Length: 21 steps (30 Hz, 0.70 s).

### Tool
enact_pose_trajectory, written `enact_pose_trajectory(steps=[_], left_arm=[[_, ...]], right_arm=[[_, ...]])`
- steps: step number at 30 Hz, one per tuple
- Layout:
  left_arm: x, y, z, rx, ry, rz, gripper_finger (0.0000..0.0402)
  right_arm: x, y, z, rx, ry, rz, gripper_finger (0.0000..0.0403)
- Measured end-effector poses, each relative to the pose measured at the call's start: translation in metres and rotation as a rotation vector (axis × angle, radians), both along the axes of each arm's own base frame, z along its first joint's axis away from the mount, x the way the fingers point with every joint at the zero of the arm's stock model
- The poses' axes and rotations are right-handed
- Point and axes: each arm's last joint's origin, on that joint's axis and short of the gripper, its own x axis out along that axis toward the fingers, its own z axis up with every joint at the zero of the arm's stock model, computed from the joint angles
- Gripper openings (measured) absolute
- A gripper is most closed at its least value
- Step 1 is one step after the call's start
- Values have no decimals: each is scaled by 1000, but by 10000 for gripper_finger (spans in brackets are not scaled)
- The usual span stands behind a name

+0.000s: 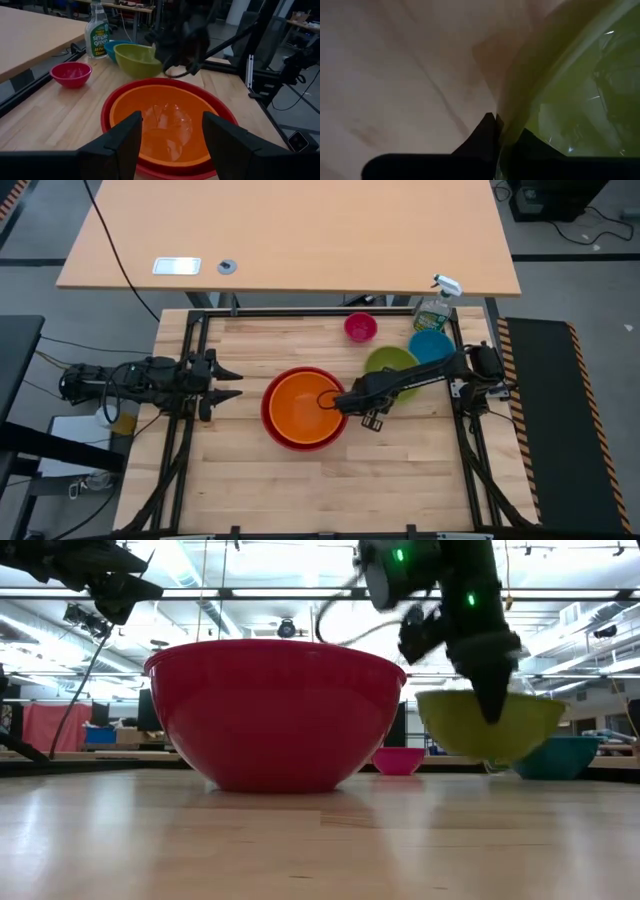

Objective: Nest bowls inside each other
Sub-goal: Stack the green bowl on top of the orange bowl

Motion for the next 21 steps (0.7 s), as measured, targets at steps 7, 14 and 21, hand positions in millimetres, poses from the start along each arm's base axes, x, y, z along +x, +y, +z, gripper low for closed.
enact_pose_trajectory(steps=[7, 14, 21], left_arm=[[0, 0, 0, 14, -1, -3, 210], [0, 0, 1, 13, -6, -2, 210], [0, 0, 2, 15, -22, -3, 210]], right_arm=[[16, 17, 59, -30, -138, -5, 22], [38, 47, 108, 7, -472, 90, 26], [50, 65, 118, -26, -650, 214, 26]])
